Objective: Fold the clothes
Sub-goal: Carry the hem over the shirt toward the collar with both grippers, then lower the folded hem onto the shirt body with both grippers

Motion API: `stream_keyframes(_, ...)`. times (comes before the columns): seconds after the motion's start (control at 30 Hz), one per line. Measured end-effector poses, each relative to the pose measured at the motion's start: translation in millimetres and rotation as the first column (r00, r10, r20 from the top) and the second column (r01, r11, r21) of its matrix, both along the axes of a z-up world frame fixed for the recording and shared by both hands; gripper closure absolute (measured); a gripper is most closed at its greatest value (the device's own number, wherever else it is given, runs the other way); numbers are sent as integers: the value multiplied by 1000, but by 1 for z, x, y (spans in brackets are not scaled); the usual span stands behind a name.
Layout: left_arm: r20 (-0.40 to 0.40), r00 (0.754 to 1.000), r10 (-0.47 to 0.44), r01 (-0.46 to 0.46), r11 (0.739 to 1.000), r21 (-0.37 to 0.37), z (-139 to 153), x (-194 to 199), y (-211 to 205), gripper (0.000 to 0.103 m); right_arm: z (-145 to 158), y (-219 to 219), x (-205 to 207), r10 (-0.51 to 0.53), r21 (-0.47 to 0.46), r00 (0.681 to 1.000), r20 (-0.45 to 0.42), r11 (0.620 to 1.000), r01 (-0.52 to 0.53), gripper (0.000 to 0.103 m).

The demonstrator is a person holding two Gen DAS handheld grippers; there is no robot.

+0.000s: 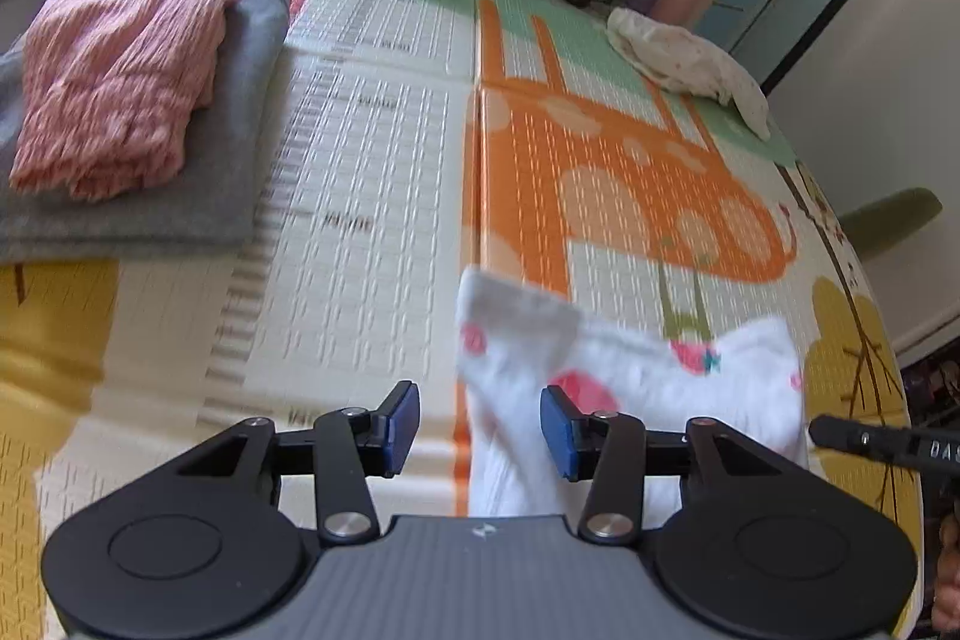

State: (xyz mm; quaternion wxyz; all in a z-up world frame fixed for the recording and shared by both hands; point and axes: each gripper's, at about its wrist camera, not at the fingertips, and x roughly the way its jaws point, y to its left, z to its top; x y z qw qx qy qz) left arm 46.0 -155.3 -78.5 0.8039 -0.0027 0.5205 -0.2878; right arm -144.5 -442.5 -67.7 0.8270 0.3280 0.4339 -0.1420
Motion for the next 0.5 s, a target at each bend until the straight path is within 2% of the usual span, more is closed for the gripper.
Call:
stream_keyframes(0.3,0,994,-109,109,994,27,-4,-30,10,54,-2,7,-22,22,19,1000,-14,1000,-22,87)
stream_keyframes(0.4,-4,992,-128,128,991,40,-8,-35,10,53,-3,9,-27,32,22,999,-17,999,-31,80)
stream_keyframes(0.5,-12,991,-137,137,990,44,-12,-39,9,53,-6,12,-31,41,26,999,-24,999,-40,78)
